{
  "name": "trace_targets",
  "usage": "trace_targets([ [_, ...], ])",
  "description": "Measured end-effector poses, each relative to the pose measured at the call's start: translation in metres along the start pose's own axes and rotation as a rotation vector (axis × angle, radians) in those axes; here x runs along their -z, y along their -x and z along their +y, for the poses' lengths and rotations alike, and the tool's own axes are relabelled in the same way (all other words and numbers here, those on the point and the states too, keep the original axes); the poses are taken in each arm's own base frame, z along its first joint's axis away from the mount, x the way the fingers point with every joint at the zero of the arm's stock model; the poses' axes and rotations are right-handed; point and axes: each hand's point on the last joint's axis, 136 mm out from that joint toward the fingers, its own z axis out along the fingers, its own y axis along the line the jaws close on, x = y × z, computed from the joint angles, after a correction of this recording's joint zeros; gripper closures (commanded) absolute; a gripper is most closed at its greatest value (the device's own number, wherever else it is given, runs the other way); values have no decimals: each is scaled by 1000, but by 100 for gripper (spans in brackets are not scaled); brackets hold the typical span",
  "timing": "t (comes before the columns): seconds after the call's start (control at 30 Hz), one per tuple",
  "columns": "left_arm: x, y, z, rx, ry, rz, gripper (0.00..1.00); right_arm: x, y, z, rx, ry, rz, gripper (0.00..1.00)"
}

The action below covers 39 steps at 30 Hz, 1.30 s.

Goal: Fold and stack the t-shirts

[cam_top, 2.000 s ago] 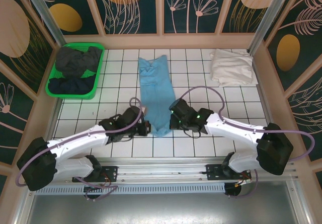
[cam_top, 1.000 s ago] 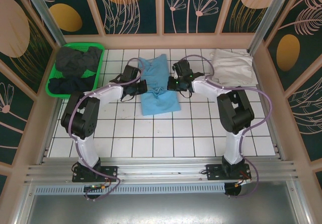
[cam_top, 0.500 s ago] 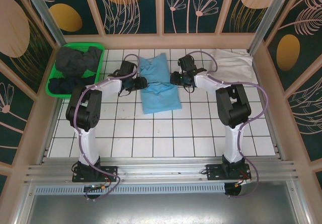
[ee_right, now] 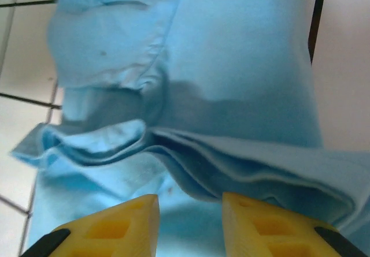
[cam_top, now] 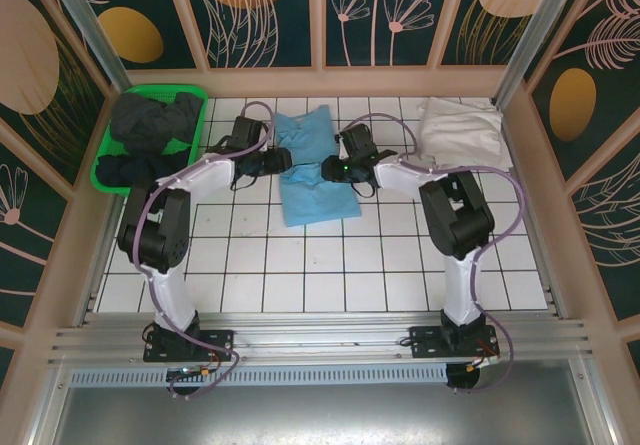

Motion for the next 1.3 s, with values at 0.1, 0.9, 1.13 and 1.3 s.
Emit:
trace_targets([
  [0.1,5,-18,-19,-42,-38,20,45,-16,15,-8,-6,-12,-8,66],
  [0.9,-86,5,10,-54,16,75,62,21,7,-20,-33,-45,-96,65],
  [1.13,-88,9,11,-51,17,69,63,18,-27,-10,2,-32,-70,65],
  [1.3,-84,12,14,-47,32,58,61,5,-8,-7,4,-36,-89,66],
])
